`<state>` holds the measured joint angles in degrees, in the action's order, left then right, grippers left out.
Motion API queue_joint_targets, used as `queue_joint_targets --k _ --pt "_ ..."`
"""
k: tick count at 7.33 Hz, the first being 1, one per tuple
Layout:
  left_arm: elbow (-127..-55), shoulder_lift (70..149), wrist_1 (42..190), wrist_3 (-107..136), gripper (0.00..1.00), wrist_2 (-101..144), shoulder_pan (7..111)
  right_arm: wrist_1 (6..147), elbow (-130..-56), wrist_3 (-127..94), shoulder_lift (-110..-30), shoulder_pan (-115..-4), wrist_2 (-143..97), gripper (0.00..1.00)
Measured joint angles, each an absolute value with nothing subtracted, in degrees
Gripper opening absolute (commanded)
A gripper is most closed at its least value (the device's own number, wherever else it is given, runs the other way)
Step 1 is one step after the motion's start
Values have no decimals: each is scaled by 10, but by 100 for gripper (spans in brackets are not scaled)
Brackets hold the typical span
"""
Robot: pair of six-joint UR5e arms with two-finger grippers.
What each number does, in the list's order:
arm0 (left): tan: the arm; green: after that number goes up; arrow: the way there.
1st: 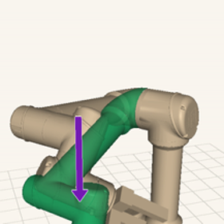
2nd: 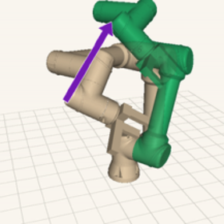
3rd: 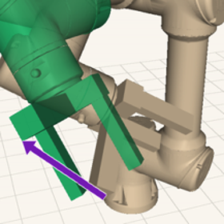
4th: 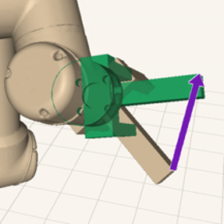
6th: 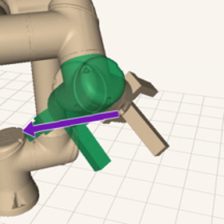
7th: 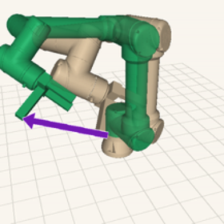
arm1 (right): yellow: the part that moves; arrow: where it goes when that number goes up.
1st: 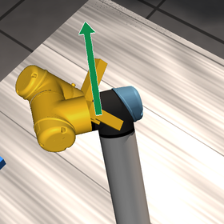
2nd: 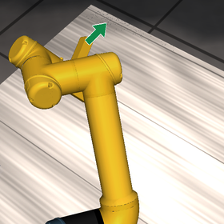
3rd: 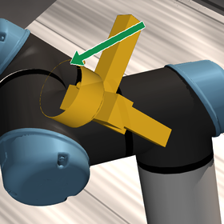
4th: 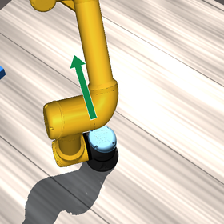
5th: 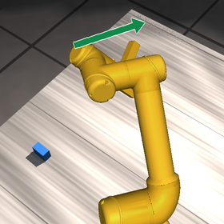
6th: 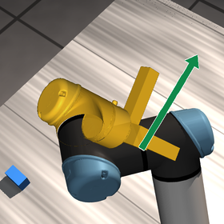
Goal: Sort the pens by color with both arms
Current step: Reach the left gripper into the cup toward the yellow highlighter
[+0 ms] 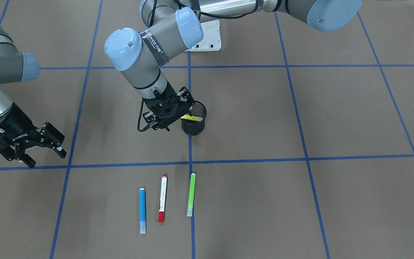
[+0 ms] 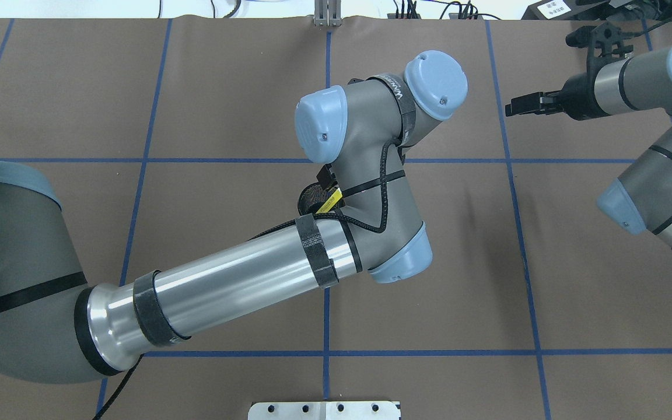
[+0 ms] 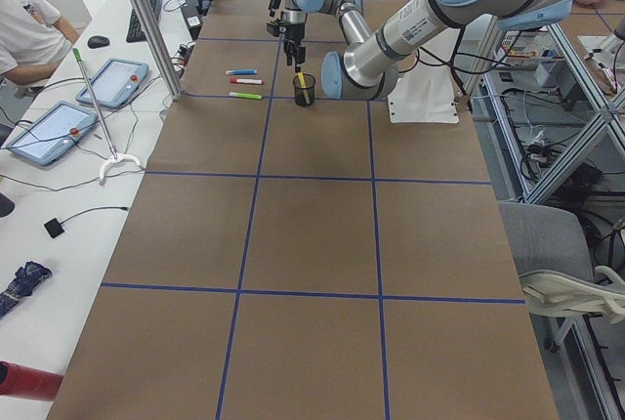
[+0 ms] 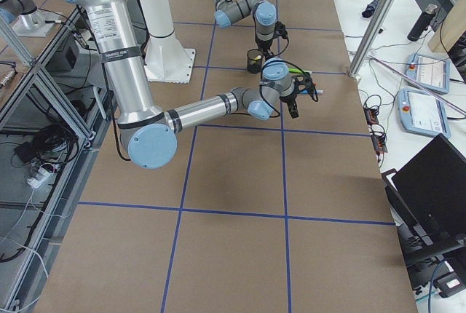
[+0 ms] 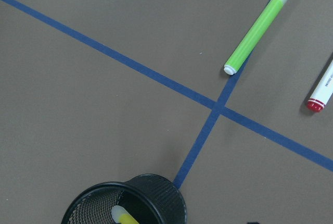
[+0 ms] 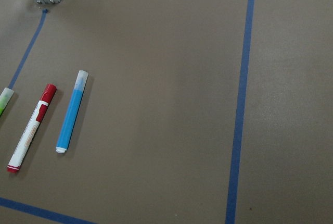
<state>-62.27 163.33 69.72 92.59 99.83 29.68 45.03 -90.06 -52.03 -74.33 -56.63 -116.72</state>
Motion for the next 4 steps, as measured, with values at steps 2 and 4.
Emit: queue_joint_targets --k 2,4 --pt "-624 1634 680 925 45 998 295 448 -896 -519 -743 -566 -1165 100" --pt "-625 1631 677 925 27 998 294 447 -894 -519 -742 -565 -1164 100"
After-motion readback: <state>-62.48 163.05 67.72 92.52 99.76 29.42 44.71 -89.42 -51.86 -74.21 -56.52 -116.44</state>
